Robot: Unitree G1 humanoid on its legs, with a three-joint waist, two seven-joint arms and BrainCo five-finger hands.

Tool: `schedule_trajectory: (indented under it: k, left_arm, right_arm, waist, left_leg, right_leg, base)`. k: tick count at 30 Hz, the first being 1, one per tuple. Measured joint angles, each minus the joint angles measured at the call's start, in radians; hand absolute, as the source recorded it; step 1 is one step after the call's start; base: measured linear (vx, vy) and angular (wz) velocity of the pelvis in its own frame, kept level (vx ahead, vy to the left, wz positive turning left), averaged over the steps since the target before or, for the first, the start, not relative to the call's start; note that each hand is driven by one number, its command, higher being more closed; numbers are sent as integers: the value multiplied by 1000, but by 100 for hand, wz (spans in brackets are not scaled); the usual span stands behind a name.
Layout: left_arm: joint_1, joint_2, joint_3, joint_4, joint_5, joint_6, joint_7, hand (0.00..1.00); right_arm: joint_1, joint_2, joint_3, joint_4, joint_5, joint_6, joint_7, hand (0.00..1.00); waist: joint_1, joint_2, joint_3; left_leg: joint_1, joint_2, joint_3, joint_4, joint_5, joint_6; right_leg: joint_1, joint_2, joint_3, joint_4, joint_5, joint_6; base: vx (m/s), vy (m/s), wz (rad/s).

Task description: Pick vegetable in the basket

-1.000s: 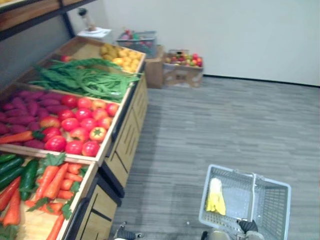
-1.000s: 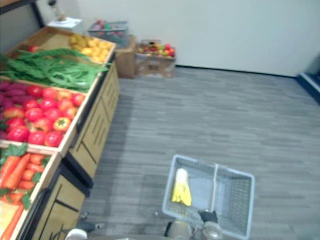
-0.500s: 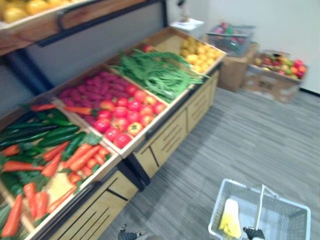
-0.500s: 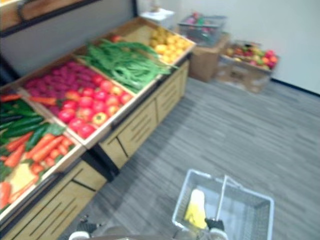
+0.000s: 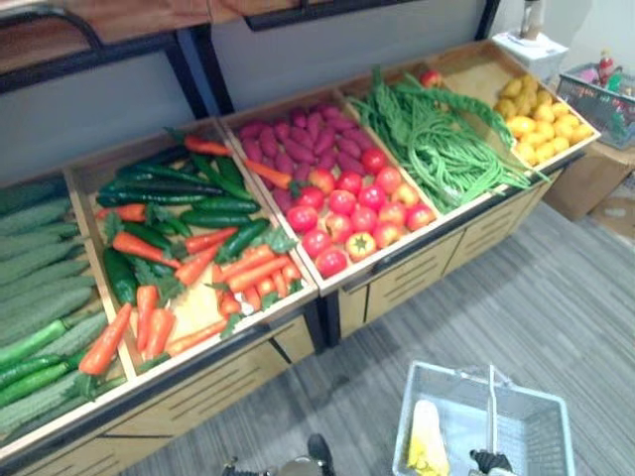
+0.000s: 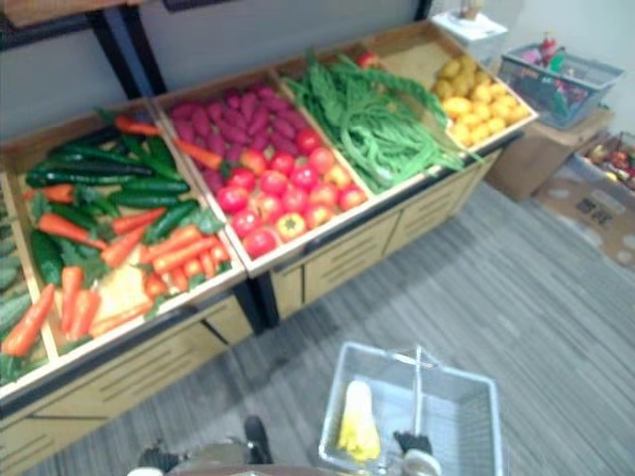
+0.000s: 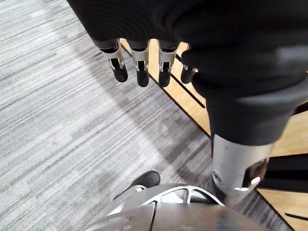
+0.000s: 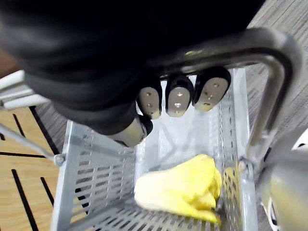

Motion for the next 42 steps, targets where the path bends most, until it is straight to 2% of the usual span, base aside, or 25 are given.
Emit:
schedule_trajectory:
  k: [2,3,4,5,6,7,9,11,12,13,14,15,16,17,18,19,22,25,28,30,32,36,38,42]
  left_arm:
    - [7,6,-19,6,2,0,-4,0]
    - [7,14,-47,5,1,1,-6,0]
    - [6,27,-58,2,1,1,-7,0]
    - [5,35,-63,-2,0,2,-6,0]
    - [4,35,-62,-1,0,4,-7,0]
    - [3,34,-63,-2,0,6,-6,0]
    - [0,26,-62,-1,0,7,-3,0]
    - [-1,18,-48,0,-1,6,1,0]
    - [-1,17,-32,1,-1,6,2,0]
    - [-1,17,-17,1,0,5,2,0]
    - [2,18,10,2,0,6,1,0]
    - [1,3,62,12,-1,7,1,0]
    - [6,-8,84,12,-2,6,1,0]
    - [8,-35,122,12,-3,5,2,0]
    - [12,-55,165,11,-26,5,3,0]
    - [12,-65,199,12,-36,5,4,0]
    - [16,-77,275,7,-81,5,5,0]
    - [24,-91,315,-6,-120,5,21,0]
    - [29,-94,323,-36,-170,0,77,0]
    - [29,-95,323,-49,-202,-5,112,0]
    - [19,-102,324,-74,-235,-20,173,0]
    - [-2,-99,328,-113,-219,-25,270,0]
    - [-18,-93,361,-135,-216,-24,318,0]
    - [-38,-81,460,-226,-271,-22,363,0]
  right_arm:
    - [1,-27,2,-9,-1,0,0,100]
    - [1,-25,1,-21,0,-1,-1,100]
    - [1,-14,2,-23,1,-2,0,100]
    - [1,3,7,-24,1,-5,5,100]
    - [1,10,11,-26,1,-7,6,100]
    - [-1,18,15,-31,1,-10,7,100]
    - [-1,15,14,-30,2,-15,6,100]
    - [-1,13,5,-29,8,-15,6,100]
    - [-1,13,-22,-12,24,-12,6,100]
    - [0,14,-37,1,24,-11,8,100]
    - [2,20,-61,11,24,-9,8,100]
    - [1,22,-108,28,28,6,6,100]
    - [7,24,-126,28,33,8,5,100]
    - [11,13,-148,33,35,13,6,100]
    - [11,2,-158,32,41,20,7,100]
    - [12,2,-168,32,43,23,7,100]
    - [23,15,-189,31,44,29,7,100]
    - [33,29,-178,25,43,26,7,100]
    - [47,47,-141,10,44,20,4,100]
    - [57,47,-131,5,44,17,2,100]
    - [60,45,-113,5,44,14,-7,100]
    - [69,40,-90,6,44,-2,-19,100]
    - [72,31,-76,7,44,-3,-22,100]
    - [77,26,-68,7,44,-3,-22,100]
  waist:
    - [-1,-1,-1]
    - [-4,-5,-2]
    - [-6,-12,2]
    - [-6,-24,4]
    - [-8,-25,3]
    - [-9,-23,3]
    - [-13,-12,7]
    - [-15,-4,7]
    - [-15,-10,6]
    - [-15,-18,4]
    - [-16,-39,4]
    - [-10,-33,2]
    - [-13,-25,-5]
    - [-10,5,-7]
    - [-5,24,-12]
    - [-5,30,-13]
    - [-3,27,-19]
    - [-1,19,-31]
    - [-1,-2,-43]
    - [-1,-5,-48]
    - [-2,-5,-49]
    - [-4,1,-57]
    - [-5,5,-60]
    - [-6,7,-62]
  left_leg:
    - [44,-29,-8,-38,-14,-2]
    - [62,-46,-34,-38,-21,10]
    - [67,-48,-52,-32,-35,14]
    - [74,-43,-82,-30,-42,22]
    - [75,-39,-95,-29,-42,22]
    - [77,-30,-126,-28,-43,21]
    - [77,-14,-187,-25,-45,16]
    - [77,3,-230,-23,-44,0]
    - [77,10,-268,-23,-41,-27]
    - [73,8,-282,-23,-42,-39]
    - [78,2,-297,-24,-41,-59]
    - [92,29,-298,-37,-39,-72]
    - [93,47,-268,-45,-36,-75]
    - [101,88,-242,-61,-7,-118]
    - [108,107,-244,-83,20,-136]
    - [108,117,-248,-98,32,-143]
    - [113,135,-250,-121,48,-150]
    - [114,131,-249,-125,48,-150]
    - [112,120,-247,-127,48,-150]
    - [119,114,-243,-128,48,-150]
    - [127,108,-239,-131,48,-150]
    - [127,109,-238,-134,48,-149]
    - [127,109,-236,-134,47,-150]
    - [127,109,-226,-134,44,-148]
  right_leg:
    - [-66,-82,35,219,7,-14]
    - [-110,-122,85,343,3,-71]
    - [-140,-111,148,388,-27,-81]
    - [-168,-71,214,396,-79,-64]
    - [-179,-48,227,389,-105,-59]
    - [-198,-9,241,353,-143,-63]
    - [-224,47,263,229,-156,-68]
    - [-243,89,329,76,-140,-44]
    - [-247,104,397,-61,-102,-26]
    - [-243,106,424,-112,-66,-29]
    - [-233,101,450,-158,42,-22]
    - [-216,116,421,-147,62,-23]
    - [-210,127,411,-152,52,-35]
    - [-199,152,380,-158,36,-50]
    - [-193,173,364,-172,33,-57]
    - [-184,187,350,-187,31,-60]
    - [-143,211,310,-231,29,-64]
    - [-128,208,299,-249,29,-63]
    - [-118,201,294,-265,32,-59]
    - [-104,197,291,-276,34,-57]
    - [-89,195,287,-285,35,-54]
    - [-88,197,289,-293,36,-54]
    - [-88,198,291,-295,36,-54]
    - [-89,203,300,-305,42,-55]
  base:
    - [66,108,16]
    - [78,82,38]
    - [125,20,56]
    - [104,-24,53]
    - [130,-46,66]
    - [80,-40,66]
    - [129,-121,87]
    - [121,-168,85]
    - [116,-192,74]
    - [160,-313,85]
    - [158,-313,67]
    - [168,-302,64]
    - [195,-290,55]
    - [174,-234,39]
    - [165,-257,35]
    - [115,-203,31]
    - [64,-95,31]
    - [57,-10,16]
    - [43,23,8]
    - [43,26,10]
    - [5,19,6]
    - [0,0,0]
    - [0,0,0]
    - [7,1,-7]
